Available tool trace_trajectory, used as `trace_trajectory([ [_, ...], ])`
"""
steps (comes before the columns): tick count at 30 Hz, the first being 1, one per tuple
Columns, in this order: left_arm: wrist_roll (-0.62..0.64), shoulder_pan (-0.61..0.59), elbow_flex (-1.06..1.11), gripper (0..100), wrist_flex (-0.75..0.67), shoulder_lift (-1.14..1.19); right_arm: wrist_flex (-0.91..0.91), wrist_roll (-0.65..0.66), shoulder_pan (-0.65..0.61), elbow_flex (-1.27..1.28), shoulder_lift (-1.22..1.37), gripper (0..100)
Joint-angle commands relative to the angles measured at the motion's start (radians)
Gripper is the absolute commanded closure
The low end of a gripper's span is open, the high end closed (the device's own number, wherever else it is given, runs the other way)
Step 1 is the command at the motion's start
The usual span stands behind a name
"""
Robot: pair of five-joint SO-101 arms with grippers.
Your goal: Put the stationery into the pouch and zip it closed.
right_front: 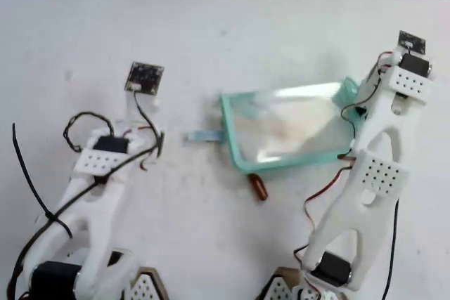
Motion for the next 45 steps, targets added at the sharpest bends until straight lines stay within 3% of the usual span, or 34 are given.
trace_trajectory([
  [1,0.005,0.01,-0.008,98,-0.021,-0.005,0.033,-0.017,0.018,-0.06,0.012,77.6],
  [5,0.005,0.01,-0.008,98,-0.021,-0.005,0.031,-0.031,0.025,-0.072,0.047,77.6],
  [8,0.005,0.01,-0.006,98,-0.021,-0.005,0.03,-0.147,0.048,-0.074,0.051,77.6],
  [12,0.005,0.01,-0.006,98,-0.021,-0.005,0.03,-0.176,0.058,-0.121,0.064,77.6],
  [15,0.005,0.01,-0.006,98,-0.021,-0.005,0.03,-0.176,0.058,-0.127,0.065,78.4],
  [22,0.005,0.01,-0.006,98,-0.02,-0.005,-0.05,-0.17,0.058,-0.127,0.133,94.7],
  [29,0.005,0.01,-0.006,98,-0.015,-0.005,-0.042,-0.167,0.058,-0.133,0.196,88.2],
  [33,0.005,0.01,-0.008,98,-0.015,-0.005,0.002,-0.089,0.053,-0.204,0.16,99.1],
  [38,0.005,0.01,-0.011,98,-0.015,-0.005,0.104,-0.048,0.05,-0.385,0.105,98.1],
  [45,0.005,0.01,-0.012,98,-0.015,-0.005,0.107,-0.046,0.027,-0.52,-0.016,98.1],
])
